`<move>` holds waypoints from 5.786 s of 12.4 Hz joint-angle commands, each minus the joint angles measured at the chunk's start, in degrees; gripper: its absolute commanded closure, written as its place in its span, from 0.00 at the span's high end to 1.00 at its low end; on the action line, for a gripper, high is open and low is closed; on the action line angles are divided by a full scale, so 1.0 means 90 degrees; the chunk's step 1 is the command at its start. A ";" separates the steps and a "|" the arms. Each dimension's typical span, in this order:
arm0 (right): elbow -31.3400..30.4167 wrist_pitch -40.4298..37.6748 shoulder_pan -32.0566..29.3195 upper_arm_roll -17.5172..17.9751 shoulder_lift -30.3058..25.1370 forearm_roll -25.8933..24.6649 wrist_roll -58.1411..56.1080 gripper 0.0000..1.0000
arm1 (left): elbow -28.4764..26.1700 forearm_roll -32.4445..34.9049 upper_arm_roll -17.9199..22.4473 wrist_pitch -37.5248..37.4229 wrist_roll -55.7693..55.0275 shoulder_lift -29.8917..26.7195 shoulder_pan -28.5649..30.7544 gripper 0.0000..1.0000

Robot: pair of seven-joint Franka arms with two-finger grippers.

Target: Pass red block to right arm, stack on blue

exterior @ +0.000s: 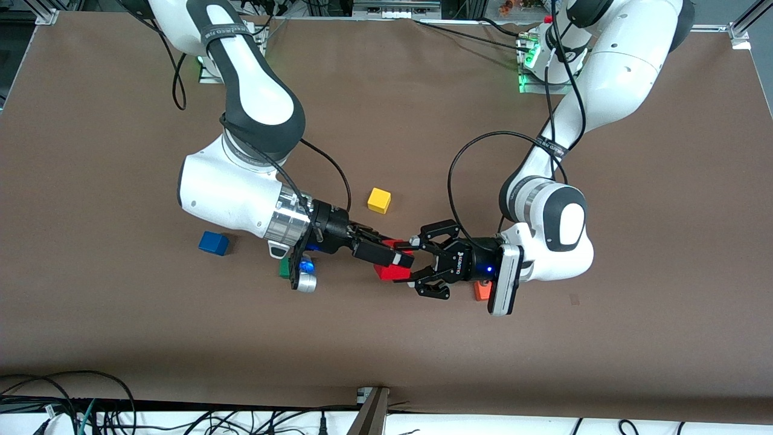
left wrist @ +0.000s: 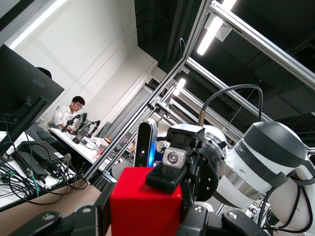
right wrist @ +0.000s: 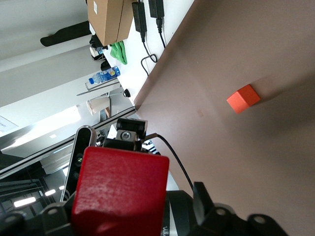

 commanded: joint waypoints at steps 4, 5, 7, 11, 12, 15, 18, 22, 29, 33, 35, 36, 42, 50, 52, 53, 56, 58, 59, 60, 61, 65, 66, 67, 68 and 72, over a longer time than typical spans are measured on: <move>0.0223 -0.0060 -0.0122 -0.0004 0.0097 -0.0130 0.0154 0.00 | 0.0259 -0.0123 -0.0011 -0.0106 0.0024 0.0141 0.0004 0.18; 0.0223 -0.0060 -0.0181 0.0034 0.0097 -0.0130 0.0154 0.00 | 0.0249 -0.0133 -0.0011 -0.0106 0.0053 0.0150 0.0014 0.83; 0.0223 -0.0060 -0.0191 0.0025 0.0097 -0.0130 0.0154 0.00 | 0.0211 -0.0133 -0.0011 -0.0135 0.0053 0.0141 0.0091 1.00; 0.0223 -0.0672 -0.0570 -0.0188 0.0038 -0.0198 0.0106 0.00 | 0.0210 -0.0036 0.0019 -0.0145 -0.0092 0.0092 0.0549 1.00; 0.0223 -0.0994 -0.0610 -0.0364 0.0038 -0.0450 0.0067 0.00 | 0.0172 0.0216 0.0115 -0.0213 -0.0229 0.0092 0.0735 1.00; 0.0214 -0.1504 -0.0601 -0.0463 0.0009 -0.2311 -0.0118 0.00 | 0.0210 0.1942 0.0224 -0.0224 -0.1290 0.0062 0.1224 1.00; -0.0019 -0.2371 -0.0611 -0.0473 0.0009 -0.4342 -0.0441 0.00 | 0.0220 0.3358 0.1177 -0.0126 -0.2180 -0.0025 0.1176 1.00; -0.1520 -0.2980 -0.0552 -0.0473 -0.0556 -0.6727 -0.0753 0.00 | 0.0269 0.5681 0.2097 -0.0116 -0.3148 -0.0366 0.1156 1.00; -0.5513 -0.0671 -0.0552 -0.1137 -0.2303 -0.7708 -0.1369 0.00 | 0.0689 1.0018 0.2372 -0.0115 -0.4925 -0.1274 0.1059 1.00; -0.6826 0.0564 -0.0552 -0.1322 -0.2978 -0.7708 -0.1486 0.00 | 0.0708 1.1514 0.2392 -0.0602 -0.5639 -0.1607 0.0864 1.00; -0.7255 0.1002 -0.0552 -0.1459 -0.3116 -0.7708 -0.1496 0.00 | 0.0699 1.1556 0.2421 -0.0653 -0.5650 -0.1791 0.0892 1.00; -0.7460 0.1353 -0.0552 -0.1459 -0.3135 -0.7708 -0.1496 0.00 | 0.0621 1.1556 0.2421 -0.0672 -0.5650 -0.2035 0.0970 1.00; -0.7648 0.2536 -0.0582 -0.1518 -0.2726 -0.7708 -0.1516 0.00 | 0.0630 1.1585 0.2421 -0.2340 -0.6060 -0.2672 0.1049 1.00; -0.7648 0.3104 -0.0591 -0.1498 -0.2374 -0.7699 -0.1477 0.00 | 0.0650 1.1205 0.2314 -0.3426 -0.7162 -0.3022 0.1000 1.00; -0.7619 0.3085 -0.0591 -0.1498 -0.2393 -0.7699 -0.1515 0.75 | 0.0495 1.1205 0.2343 -0.3446 -0.7406 -0.3208 0.0728 1.00; -0.7599 0.3075 -0.0591 -0.1498 -0.2432 -0.7699 -0.1564 1.00 | 0.0174 1.1214 0.2343 -0.3446 -0.7669 -0.3422 0.0678 1.00; -0.7454 0.2337 -0.0582 -0.1498 -0.2773 -0.7699 -0.1623 1.00 | -0.1348 1.1428 0.2353 -0.3377 -0.7974 -0.4515 0.0463 1.00; -0.6938 0.1196 -0.0582 -0.1508 -0.2998 -0.7699 -0.1876 1.00 | -0.1810 1.1643 0.2343 -0.3174 -0.8217 -0.4819 0.0327 1.00; -0.6461 0.0407 -0.0582 -0.1518 -0.3028 -0.7699 -0.2119 1.00 | -0.1831 1.1799 0.2343 -0.3153 -0.8547 -0.4878 0.0181 1.00; -0.5954 -0.0355 -0.0601 -0.1576 -0.3028 -0.7689 -0.2363 1.00 | -0.1831 1.1839 0.2343 -0.3153 -0.8840 -0.4908 0.0151 1.00; -0.5369 -0.1126 -0.0611 -0.1663 -0.2999 -0.7689 -0.2578 1.00 | -0.1831 1.1830 0.2314 -0.3153 -0.8892 -0.4937 0.0150 1.00; -0.3599 -0.3502 -0.0689 -0.1713 -0.2979 -0.7679 -0.3029 1.00 | -0.1520 1.1722 0.2304 -0.3173 -0.8892 -0.4850 0.0150 1.00; -0.3199 -0.3904 -0.0699 -0.1752 -0.2979 -0.7669 -0.3029 1.00 | -0.1499 1.1713 0.2304 -0.3192 -0.8882 -0.4850 0.0150 1.00; -0.2876 -0.4265 -0.0718 -0.1772 -0.2979 -0.7660 -0.3029 1.00 | -0.1499 1.1722 0.2275 -0.3192 -0.8882 -0.4821 0.0121 1.00; -0.2650 -0.4559 -0.0738 -0.1820 -0.2979 -0.7621 -0.3029 1.00 | -0.1508 1.1722 0.2159 -0.3202 -0.8902 -0.4811 0.0082 1.00; -0.2228 -0.5060 -0.1224 -0.1636 -0.3105 -0.7630 -0.3311 1.00 | -0.1469 1.1732 0.2157 -0.3923 -0.8901 -0.4996 0.0190 1.00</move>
